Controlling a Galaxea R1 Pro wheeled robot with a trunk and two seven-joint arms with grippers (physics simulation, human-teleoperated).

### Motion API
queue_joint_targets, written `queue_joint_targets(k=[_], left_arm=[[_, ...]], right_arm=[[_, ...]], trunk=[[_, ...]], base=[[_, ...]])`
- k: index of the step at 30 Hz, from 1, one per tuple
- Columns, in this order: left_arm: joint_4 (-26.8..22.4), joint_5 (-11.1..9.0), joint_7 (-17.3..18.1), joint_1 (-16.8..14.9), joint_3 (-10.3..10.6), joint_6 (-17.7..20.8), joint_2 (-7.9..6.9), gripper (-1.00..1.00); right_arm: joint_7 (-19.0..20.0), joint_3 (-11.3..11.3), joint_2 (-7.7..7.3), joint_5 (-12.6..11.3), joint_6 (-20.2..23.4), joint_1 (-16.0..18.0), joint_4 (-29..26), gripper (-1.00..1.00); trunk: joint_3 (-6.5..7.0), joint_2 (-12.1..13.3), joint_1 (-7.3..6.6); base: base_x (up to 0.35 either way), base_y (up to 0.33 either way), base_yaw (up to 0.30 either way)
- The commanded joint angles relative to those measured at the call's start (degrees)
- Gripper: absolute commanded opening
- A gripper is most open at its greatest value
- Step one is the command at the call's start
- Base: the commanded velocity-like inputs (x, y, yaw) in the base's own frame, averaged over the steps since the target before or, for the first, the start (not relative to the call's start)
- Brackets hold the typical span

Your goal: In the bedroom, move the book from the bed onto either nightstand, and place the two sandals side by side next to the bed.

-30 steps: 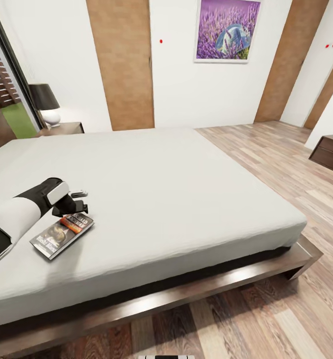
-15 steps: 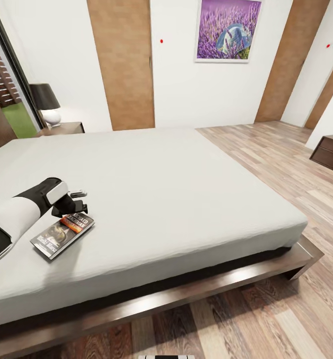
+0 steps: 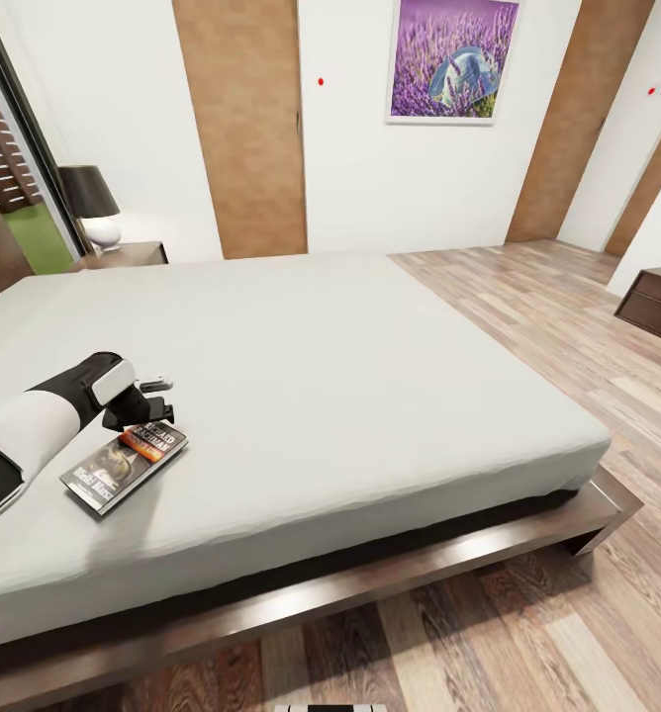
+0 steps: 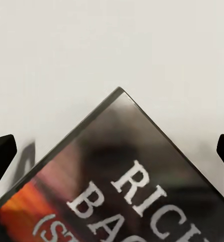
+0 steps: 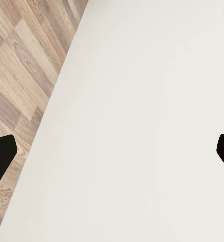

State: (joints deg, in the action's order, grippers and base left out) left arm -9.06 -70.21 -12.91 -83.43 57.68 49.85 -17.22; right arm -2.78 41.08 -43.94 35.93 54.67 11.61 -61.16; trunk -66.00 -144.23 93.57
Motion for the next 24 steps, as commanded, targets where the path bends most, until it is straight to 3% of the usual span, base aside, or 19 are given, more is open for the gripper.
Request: queue_joint_targets(k=[1,9,17,24], left_arm=[[0.3,1.5,-0.7,0.3,2.1,0.5,-0.09,1.00],[0.3,1.7,-0.7,0.3,2.1,0.5,-0.09,1.00],[0.3,4.0,-0.7,0.3,2.0,0.5,-0.09,1.00],[0.3,4.6,-0.6,0.3,2.0,0.5,-0.09,1.00]], right_arm=[[-0.3,0.0,-0.01,-0.3,0.2,0.0,0.0,1.00],[-0.3,0.0,-0.01,-0.3,0.2,0.1,0.0,1.00],[-0.3,-0.1,-0.01,-0.3,0.2,0.1,-0.1,1.00],[-0.3,-0.1,0.06,-0.3,0.2,0.0,-0.1,1.00]], trunk=[[-0.07,0.0,0.01],[-0.07,0.0,0.01],[-0.07,0.0,0.01],[-0.07,0.0,0.01]], base=[[0.000,0.000,0.000],[0.000,0.000,0.000],[0.000,0.000,0.000],[0.000,0.000,0.013]])
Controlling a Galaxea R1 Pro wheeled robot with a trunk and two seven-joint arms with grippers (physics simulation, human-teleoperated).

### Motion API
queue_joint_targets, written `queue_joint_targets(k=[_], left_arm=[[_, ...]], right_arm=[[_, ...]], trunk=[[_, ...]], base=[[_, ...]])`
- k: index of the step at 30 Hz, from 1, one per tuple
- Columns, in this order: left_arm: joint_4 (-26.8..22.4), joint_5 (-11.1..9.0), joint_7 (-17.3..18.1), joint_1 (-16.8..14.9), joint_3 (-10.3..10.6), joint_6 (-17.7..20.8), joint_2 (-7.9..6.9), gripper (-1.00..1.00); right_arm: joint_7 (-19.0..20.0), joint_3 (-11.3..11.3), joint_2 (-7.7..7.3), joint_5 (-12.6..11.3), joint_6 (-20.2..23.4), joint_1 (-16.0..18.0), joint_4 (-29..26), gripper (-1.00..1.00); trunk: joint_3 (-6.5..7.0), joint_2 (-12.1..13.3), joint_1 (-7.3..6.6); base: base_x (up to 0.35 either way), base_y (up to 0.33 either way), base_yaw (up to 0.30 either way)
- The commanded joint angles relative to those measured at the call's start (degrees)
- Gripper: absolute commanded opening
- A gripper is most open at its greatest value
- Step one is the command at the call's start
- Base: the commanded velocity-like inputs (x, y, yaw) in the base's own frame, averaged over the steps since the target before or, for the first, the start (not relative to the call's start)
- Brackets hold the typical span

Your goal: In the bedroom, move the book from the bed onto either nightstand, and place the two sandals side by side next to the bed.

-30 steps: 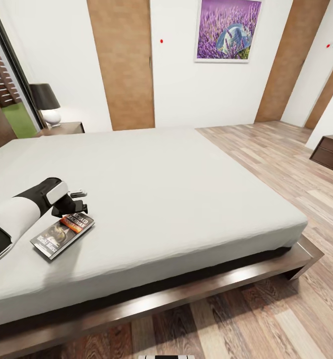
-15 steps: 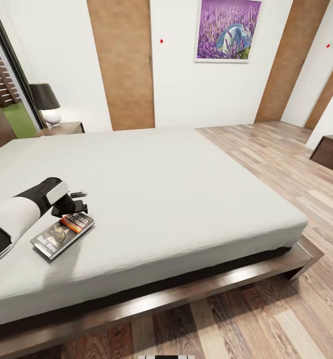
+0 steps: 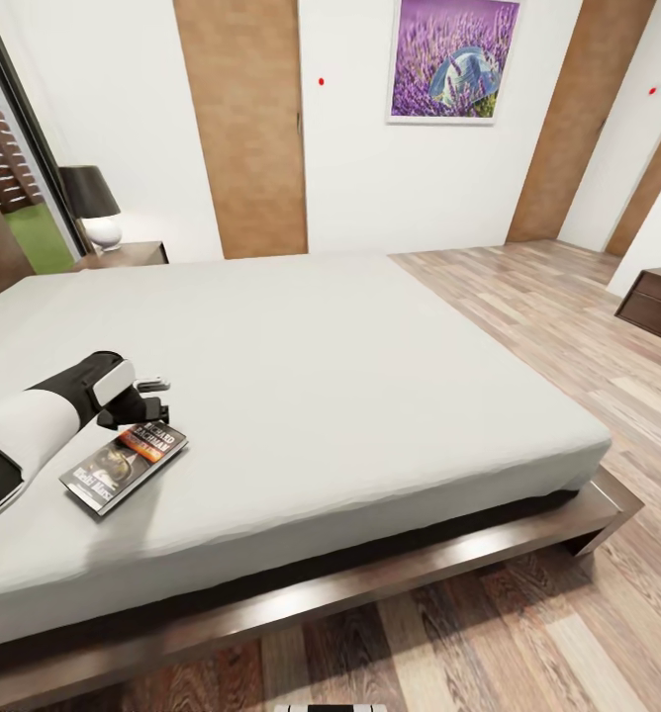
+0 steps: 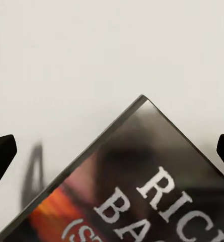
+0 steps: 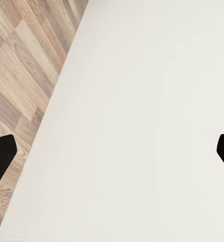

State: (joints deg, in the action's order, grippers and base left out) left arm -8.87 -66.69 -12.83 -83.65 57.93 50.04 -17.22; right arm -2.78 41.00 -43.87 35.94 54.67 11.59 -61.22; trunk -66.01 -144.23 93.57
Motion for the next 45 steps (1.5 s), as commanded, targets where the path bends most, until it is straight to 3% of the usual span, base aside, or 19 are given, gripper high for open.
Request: queue_joint_targets(k=[1,45], left_arm=[[0.1,1.2,-0.7,0.5,1.7,0.3,-0.10,1.00],[0.1,1.3,-0.7,0.5,1.7,0.3,-0.10,1.00]], right_arm=[[-0.3,0.0,0.00,-0.3,0.2,0.0,0.0,1.00],[-0.3,-0.1,0.01,-0.3,0.2,0.0,0.0,1.00]], trunk=[[-0.08,0.0,0.01],[-0.36,0.0,0.01]], base=[[0.000,0.000,0.093],[0.000,0.000,0.051]])
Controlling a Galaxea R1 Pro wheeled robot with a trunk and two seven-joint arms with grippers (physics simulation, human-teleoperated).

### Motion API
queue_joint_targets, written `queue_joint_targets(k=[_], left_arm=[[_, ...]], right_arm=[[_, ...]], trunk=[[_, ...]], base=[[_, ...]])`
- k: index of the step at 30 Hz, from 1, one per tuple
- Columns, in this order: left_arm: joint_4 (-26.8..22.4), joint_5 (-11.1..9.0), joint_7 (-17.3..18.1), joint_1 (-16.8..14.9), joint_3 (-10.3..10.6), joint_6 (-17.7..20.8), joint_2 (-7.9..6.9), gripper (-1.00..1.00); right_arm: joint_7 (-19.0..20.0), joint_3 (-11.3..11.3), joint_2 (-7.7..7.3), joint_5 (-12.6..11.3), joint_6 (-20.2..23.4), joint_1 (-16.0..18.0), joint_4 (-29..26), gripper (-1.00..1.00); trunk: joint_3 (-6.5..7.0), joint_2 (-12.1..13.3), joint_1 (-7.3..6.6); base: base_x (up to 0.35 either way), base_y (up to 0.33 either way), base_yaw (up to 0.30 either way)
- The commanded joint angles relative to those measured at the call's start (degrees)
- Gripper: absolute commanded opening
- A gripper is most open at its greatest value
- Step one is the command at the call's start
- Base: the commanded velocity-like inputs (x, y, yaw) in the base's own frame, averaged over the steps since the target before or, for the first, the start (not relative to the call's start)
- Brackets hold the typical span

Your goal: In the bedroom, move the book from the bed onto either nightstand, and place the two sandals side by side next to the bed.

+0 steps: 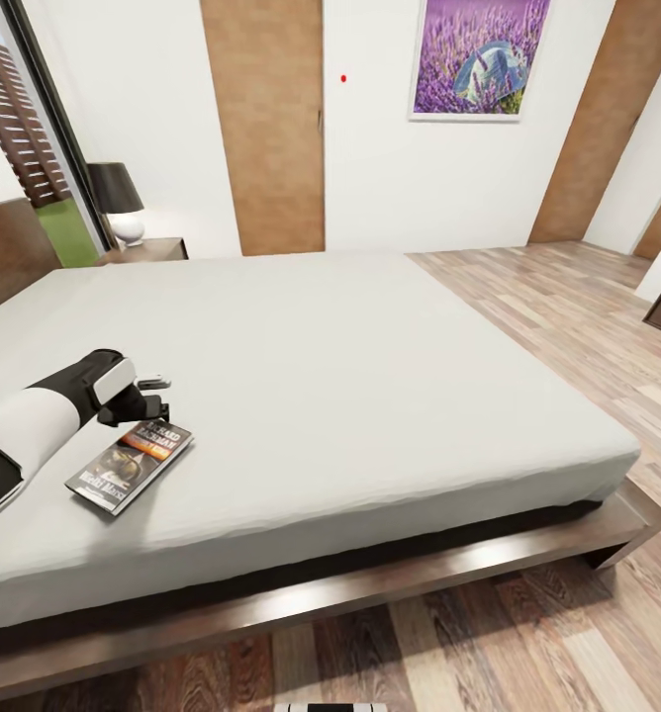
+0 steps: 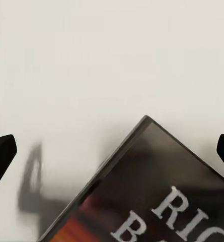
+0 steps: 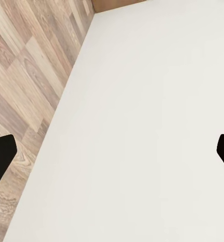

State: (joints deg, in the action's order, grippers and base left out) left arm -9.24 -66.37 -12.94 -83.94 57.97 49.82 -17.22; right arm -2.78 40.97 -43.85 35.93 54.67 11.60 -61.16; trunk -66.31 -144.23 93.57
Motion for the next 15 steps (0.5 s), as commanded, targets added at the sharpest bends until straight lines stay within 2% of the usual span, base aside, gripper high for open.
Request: queue_joint_targets(k=[1,15], left_arm=[[0.4,1.0,-0.6,0.8,1.7,0.5,-0.09,1.00],[0.4,1.0,-0.6,0.8,1.7,0.5,-0.09,1.00]], right_arm=[[-0.3,0.0,-0.01,-0.3,0.2,0.0,0.0,1.00],[-0.3,0.0,-0.01,-0.3,0.2,0.0,0.0,1.00]], trunk=[[-0.07,0.0,0.01],[-0.08,0.0,0.01]], base=[[0.000,0.000,0.030],[0.000,0.000,0.007]])
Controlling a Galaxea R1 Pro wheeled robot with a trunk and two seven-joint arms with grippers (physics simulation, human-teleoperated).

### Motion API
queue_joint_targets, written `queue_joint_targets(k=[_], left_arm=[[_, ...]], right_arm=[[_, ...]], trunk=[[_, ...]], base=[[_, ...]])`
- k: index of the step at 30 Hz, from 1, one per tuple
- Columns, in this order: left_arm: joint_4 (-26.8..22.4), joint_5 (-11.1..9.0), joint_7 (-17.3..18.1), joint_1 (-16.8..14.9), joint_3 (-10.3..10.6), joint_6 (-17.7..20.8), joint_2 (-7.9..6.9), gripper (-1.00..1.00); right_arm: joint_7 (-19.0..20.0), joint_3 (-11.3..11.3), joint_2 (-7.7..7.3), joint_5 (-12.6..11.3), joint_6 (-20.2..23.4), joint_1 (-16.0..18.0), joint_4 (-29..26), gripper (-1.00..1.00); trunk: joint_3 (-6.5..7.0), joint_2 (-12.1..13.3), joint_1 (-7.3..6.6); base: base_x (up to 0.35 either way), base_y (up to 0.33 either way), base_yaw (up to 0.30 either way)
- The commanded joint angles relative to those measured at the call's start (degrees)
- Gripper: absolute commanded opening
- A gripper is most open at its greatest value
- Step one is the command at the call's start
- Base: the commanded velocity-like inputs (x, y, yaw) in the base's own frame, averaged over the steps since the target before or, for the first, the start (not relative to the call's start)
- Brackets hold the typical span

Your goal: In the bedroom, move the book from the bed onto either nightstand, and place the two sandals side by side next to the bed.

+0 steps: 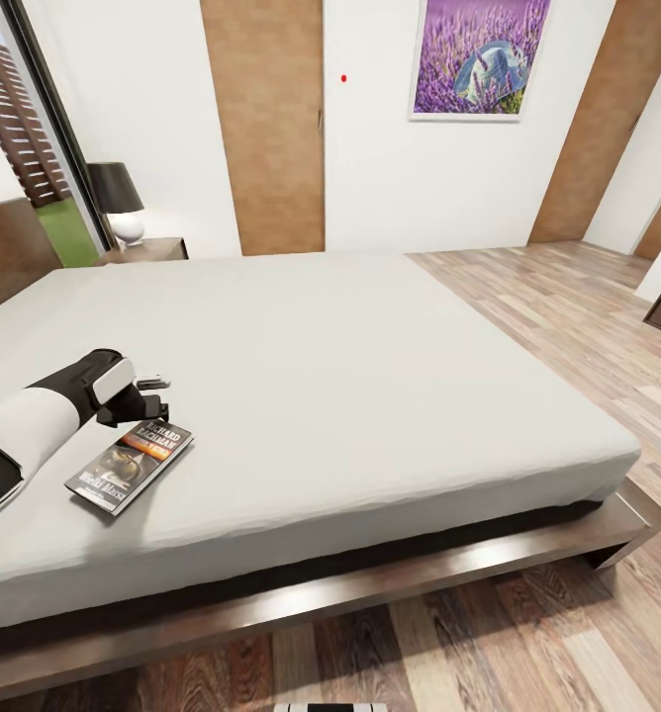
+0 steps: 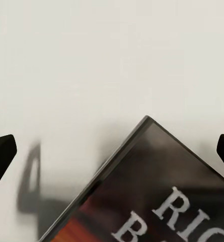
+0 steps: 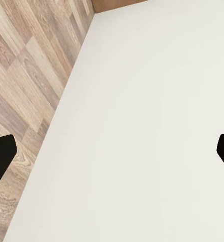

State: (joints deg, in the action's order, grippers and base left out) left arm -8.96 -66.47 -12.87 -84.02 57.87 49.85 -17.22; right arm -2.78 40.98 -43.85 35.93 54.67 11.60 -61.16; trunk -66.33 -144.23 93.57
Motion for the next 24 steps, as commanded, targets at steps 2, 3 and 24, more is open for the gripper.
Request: queue_joint_targets(k=[2,3,24], left_arm=[[0.2,1.1,-0.6,0.9,1.8,0.5,-0.09,1.00],[0.2,1.1,-0.6,0.9,1.8,0.5,-0.09,1.00],[0.2,1.1,-0.7,0.9,1.8,0.5,-0.09,1.00]], right_arm=[[-0.3,0.0,-0.01,-0.3,0.2,0.0,0.0,1.00],[-0.3,0.0,-0.01,-0.3,0.2,0.0,0.0,1.00],[-0.3,-0.1,0.02,-0.3,0.2,0.0,0.0,1.00]], trunk=[[-0.06,0.0,0.01],[-0.06,0.0,0.01],[-0.06,0.0,0.01]], base=[[0.000,0.000,0.000],[0.000,0.000,0.000],[-0.044,0.000,0.000]])
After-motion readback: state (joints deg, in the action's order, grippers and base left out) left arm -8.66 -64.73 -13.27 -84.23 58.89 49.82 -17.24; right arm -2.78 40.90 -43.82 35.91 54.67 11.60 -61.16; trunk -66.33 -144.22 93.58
